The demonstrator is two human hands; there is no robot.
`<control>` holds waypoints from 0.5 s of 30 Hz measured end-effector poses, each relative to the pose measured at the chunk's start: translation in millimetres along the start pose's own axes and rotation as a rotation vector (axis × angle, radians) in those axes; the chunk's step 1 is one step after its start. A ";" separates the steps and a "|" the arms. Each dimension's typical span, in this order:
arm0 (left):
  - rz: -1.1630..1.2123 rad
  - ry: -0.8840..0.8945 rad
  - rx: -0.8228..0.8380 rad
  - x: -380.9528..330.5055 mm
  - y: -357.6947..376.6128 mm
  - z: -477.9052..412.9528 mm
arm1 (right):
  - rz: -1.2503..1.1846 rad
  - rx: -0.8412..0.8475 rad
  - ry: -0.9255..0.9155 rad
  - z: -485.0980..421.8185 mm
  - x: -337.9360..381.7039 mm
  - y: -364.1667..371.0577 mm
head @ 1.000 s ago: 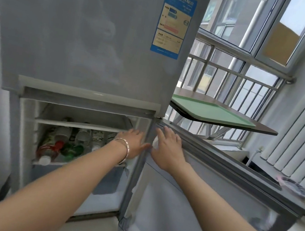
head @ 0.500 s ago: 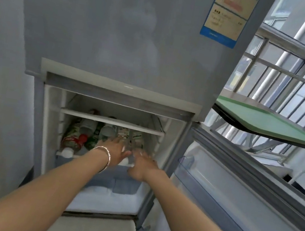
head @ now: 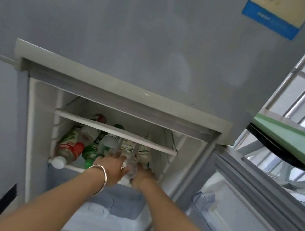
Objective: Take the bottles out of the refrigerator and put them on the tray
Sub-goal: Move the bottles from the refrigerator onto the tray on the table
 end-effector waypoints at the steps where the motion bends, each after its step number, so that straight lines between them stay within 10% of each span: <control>1: 0.009 -0.004 0.007 3.2 1.4 0.2 | -0.001 -0.020 -0.015 -5.9 -3.0 3.9; 15: 0.132 0.024 -0.016 -3.8 -18.9 29.3 | 0.077 -0.484 -0.199 75.9 23.7 -53.0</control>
Point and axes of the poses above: each hand's wrist, its own z-axis away from the middle knuckle, its own y-axis out of the palm, x = y × z, the point moved 6 cm from there along -z, towards the middle knuckle, and after that the axes turned 8 degrees about -y, right-handed, at the moved point
